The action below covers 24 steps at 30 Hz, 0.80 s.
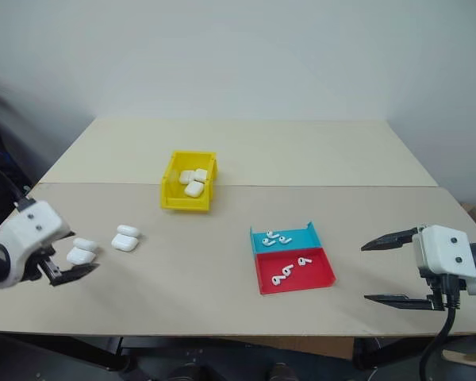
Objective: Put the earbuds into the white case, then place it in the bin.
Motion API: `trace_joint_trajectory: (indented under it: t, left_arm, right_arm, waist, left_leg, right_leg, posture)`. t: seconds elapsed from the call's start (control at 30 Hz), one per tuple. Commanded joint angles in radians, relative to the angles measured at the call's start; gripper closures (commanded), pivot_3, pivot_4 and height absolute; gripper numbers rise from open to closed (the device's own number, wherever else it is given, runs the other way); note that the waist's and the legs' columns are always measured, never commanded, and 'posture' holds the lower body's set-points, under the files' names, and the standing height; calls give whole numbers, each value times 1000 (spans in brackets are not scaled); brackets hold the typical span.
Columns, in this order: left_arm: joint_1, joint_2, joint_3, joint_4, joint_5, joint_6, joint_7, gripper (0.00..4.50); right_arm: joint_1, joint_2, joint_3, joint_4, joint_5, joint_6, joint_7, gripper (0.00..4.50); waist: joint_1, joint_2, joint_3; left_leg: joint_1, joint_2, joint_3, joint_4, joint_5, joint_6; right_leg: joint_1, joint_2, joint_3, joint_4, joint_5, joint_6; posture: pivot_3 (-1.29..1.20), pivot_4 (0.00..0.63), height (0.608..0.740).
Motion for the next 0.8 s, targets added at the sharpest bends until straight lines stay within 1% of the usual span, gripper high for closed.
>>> trace_joint_trajectory:
  t: [0.03,0.07,0.13,0.27,0.33,0.4,0.57,0.7,0.8]
  left_arm:
    - [-132,63,-104,76,-34,174,28,0]
    - [-187,76,-147,121,-34,206,33,0]
    - [-270,105,-224,211,-21,218,26,0]
    - [-461,111,-392,415,11,236,3,0]
    - [-524,123,-470,488,33,221,-27,0]
    - [-555,146,-533,521,50,196,-73,0]
    - [-675,116,-671,655,96,182,-160,0]
    - [-751,89,-791,763,167,132,-248,0]
    - [-807,59,-857,846,216,115,-301,0]
  right_arm:
    - [0,-7,-1,-29,-7,25,-22,32]
    - [1,-7,3,-34,-7,34,-28,32]
    - [3,-6,10,-45,-8,46,-38,32]
    - [-8,-21,26,-53,-15,75,-50,32]
    - [-16,-25,24,-51,-21,84,-55,32]
    - [-20,-18,17,-53,-12,106,-65,32]
    - [8,0,10,-76,-14,125,-75,32]
    - [26,4,23,-77,-36,122,-87,32]
    - [33,9,30,-80,-42,118,-98,32]
  waist:
    - [0,0,0]
    - [-1,0,0]
    - [-3,-1,0]
    - [-1,-1,0]
    - [0,-1,0]
    - [-1,-1,0]
    - [2,-1,1]
    - [4,-2,1]
    - [6,-2,1]
  left_leg:
    - [-1,0,0,0,0,0]
    - [-1,0,0,0,0,0]
    - [-1,0,0,-1,0,0]
    - [-1,0,-1,-1,0,0]
    - [-1,0,0,-1,0,0]
    - [-1,0,0,-1,0,0]
    - [-3,0,0,-1,0,0]
    - [-3,-1,-1,0,0,0]
    - [-4,-1,-1,0,0,0]
  right_leg:
    - [-1,0,0,0,0,0]
    - [-1,0,0,0,1,1]
    - [-2,1,0,1,2,3]
    - [-2,1,0,2,3,5]
    - [-2,1,0,1,3,5]
    - [-2,1,0,1,3,5]
    - [-3,1,0,1,3,5]
    - [-3,1,0,1,3,5]
    - [-3,1,0,1,3,5]
  posture:
    - [0,150,740]
    - [0,150,740]
    - [0,150,740]
    - [0,150,740]
    - [0,150,740]
    - [0,150,740]
    - [0,150,740]
    - [0,150,740]
    - [0,150,740]
